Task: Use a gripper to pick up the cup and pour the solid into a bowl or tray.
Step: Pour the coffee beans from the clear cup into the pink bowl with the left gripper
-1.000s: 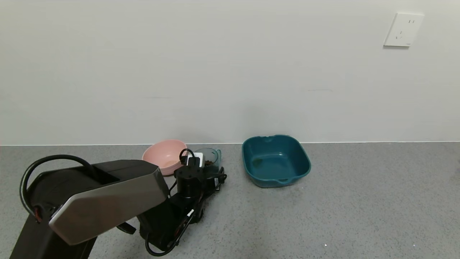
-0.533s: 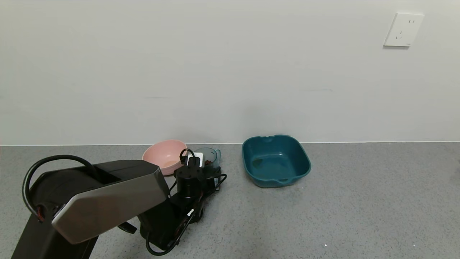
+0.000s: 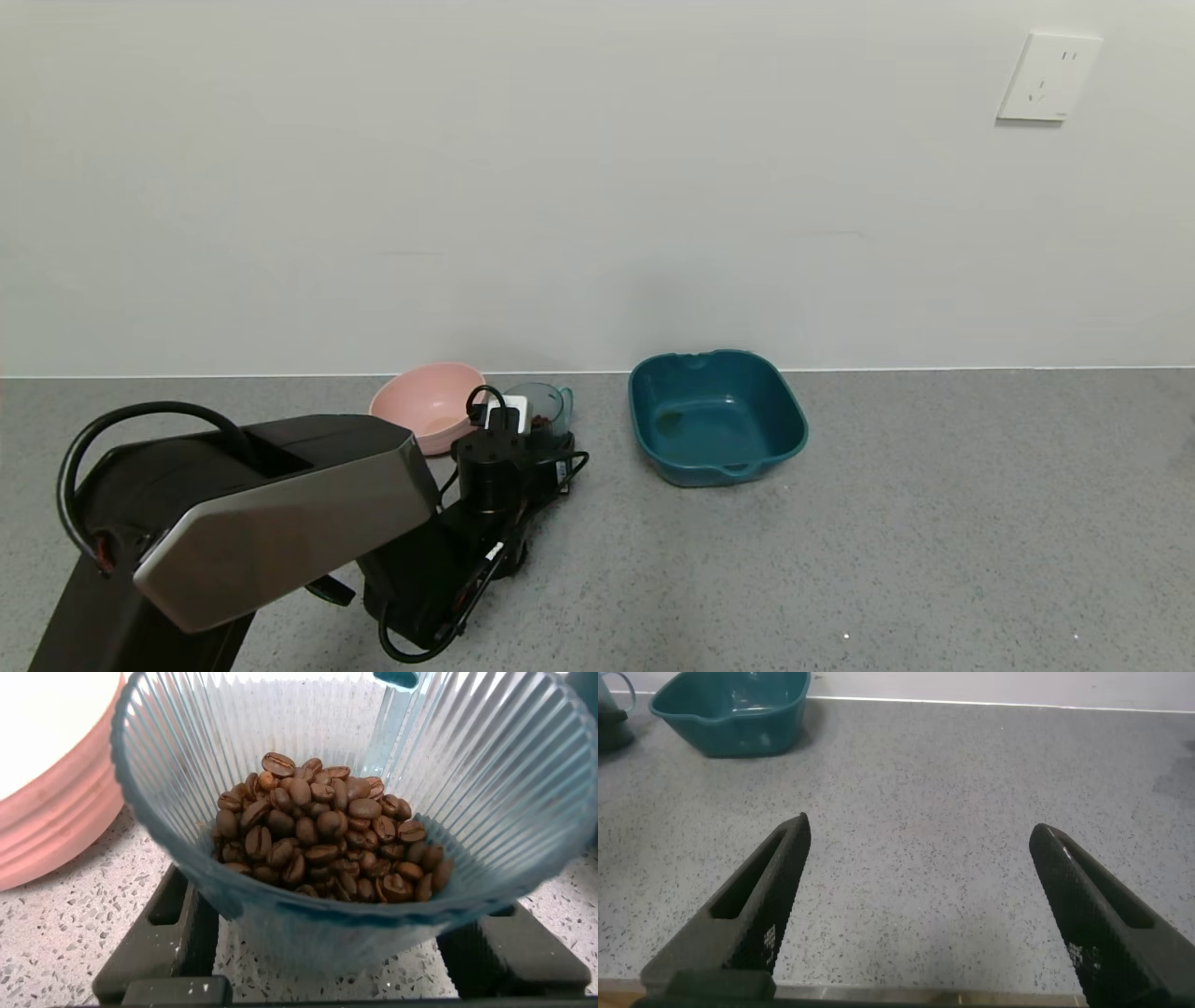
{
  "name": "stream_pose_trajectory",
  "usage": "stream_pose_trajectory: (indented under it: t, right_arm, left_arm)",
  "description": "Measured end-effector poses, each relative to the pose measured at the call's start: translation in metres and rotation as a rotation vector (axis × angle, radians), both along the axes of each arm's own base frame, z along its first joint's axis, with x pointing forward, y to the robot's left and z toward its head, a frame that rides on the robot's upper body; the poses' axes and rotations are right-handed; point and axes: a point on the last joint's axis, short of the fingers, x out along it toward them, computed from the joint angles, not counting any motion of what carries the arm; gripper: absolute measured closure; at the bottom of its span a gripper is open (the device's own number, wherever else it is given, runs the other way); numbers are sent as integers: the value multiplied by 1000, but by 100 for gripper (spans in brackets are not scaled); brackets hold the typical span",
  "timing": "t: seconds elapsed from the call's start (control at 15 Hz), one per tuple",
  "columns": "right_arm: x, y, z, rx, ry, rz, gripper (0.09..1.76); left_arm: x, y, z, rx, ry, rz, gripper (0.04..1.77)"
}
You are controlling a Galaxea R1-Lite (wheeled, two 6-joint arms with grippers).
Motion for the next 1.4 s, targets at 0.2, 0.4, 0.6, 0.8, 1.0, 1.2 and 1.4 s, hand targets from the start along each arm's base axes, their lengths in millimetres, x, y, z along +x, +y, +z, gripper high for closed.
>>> stream_pose_trajectory:
  t: [0.2, 0.4, 0.6, 0.8, 1.0, 1.2, 1.4]
  right_arm:
    - [0, 0, 0, 0, 0, 0, 14]
    - [0, 0, 0, 0, 0, 0, 14]
    - [0, 0, 0, 0, 0, 0, 14]
    - [0, 0, 0, 0, 0, 0, 14]
    - [0, 0, 0, 0, -1, 0, 14]
    - [0, 0, 0, 0, 0, 0, 14]
    - [0, 0, 0, 0, 0, 0, 14]
  left_arm:
    - [-1, 0, 1, 1, 2, -1, 51]
    - [-3, 0, 4, 4, 6, -2, 51]
    - [-7, 1, 13, 19, -1, -6, 51]
    - [-13, 2, 26, 33, 13, -6, 51]
    - [-19, 5, 48, 65, 28, -2, 51]
    - [-24, 9, 74, 93, 38, 54, 51]
    - [-28, 14, 96, 78, 4, 67, 51]
